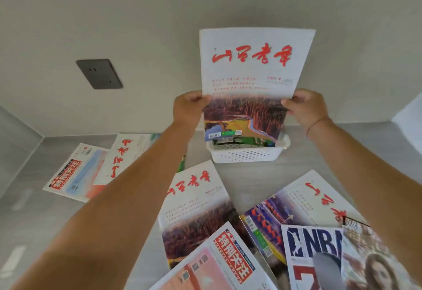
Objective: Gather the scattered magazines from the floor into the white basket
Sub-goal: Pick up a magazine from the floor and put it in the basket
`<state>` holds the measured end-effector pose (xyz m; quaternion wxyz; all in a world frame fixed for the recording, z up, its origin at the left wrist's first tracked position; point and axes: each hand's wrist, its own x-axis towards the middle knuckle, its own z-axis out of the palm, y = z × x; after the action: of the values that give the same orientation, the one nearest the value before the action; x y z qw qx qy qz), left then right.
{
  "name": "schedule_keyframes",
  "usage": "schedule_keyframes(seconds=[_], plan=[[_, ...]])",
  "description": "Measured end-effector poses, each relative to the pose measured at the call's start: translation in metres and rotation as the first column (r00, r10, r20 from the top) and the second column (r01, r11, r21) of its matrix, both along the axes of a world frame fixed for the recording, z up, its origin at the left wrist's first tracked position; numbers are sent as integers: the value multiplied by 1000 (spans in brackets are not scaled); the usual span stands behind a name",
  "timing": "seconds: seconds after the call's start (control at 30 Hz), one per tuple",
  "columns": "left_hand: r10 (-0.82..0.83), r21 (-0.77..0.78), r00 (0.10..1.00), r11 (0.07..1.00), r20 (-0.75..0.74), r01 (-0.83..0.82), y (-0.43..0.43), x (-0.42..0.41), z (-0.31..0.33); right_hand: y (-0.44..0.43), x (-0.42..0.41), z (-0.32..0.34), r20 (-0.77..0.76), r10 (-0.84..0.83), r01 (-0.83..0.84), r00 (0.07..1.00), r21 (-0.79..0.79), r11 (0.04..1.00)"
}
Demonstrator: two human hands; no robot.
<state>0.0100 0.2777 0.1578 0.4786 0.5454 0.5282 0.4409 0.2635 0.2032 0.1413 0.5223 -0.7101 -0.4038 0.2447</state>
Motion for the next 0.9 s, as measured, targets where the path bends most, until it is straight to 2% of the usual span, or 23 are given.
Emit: schedule_keyframes(seconds=[0.13, 0.3, 0.4, 0.5, 0.63, 0.77, 0.9], plan=[[46, 10, 997, 999, -54, -46, 21, 26, -5, 26, 23, 0, 76, -25, 24, 997, 19, 1000], [94, -92, 988, 990, -126, -106, 28, 38, -45, 30, 21, -38, 96, -62, 73, 993, -117, 990], [110, -103, 972, 986, -210, -133, 30, 39, -67, 29, 18, -60, 73, -68, 81, 995, -192, 978], [118, -118, 960, 981, -253, -152, 34, 40, -81, 29, 17, -72, 114, -55, 82, 992, -245, 966], [153, -122, 947, 974, -282, -193, 40, 42, -88, 34, 17, -75, 170, -84, 125, 982, -250, 960], [141, -103, 926, 977, -350, -188, 48, 43, -89, 40, 19, -72, 103, -145, 167, 984, -263, 950], [111, -116, 930, 980, -351, -160, 51, 42, -93, 38, 15, -73, 121, -141, 169, 983, -262, 950]])
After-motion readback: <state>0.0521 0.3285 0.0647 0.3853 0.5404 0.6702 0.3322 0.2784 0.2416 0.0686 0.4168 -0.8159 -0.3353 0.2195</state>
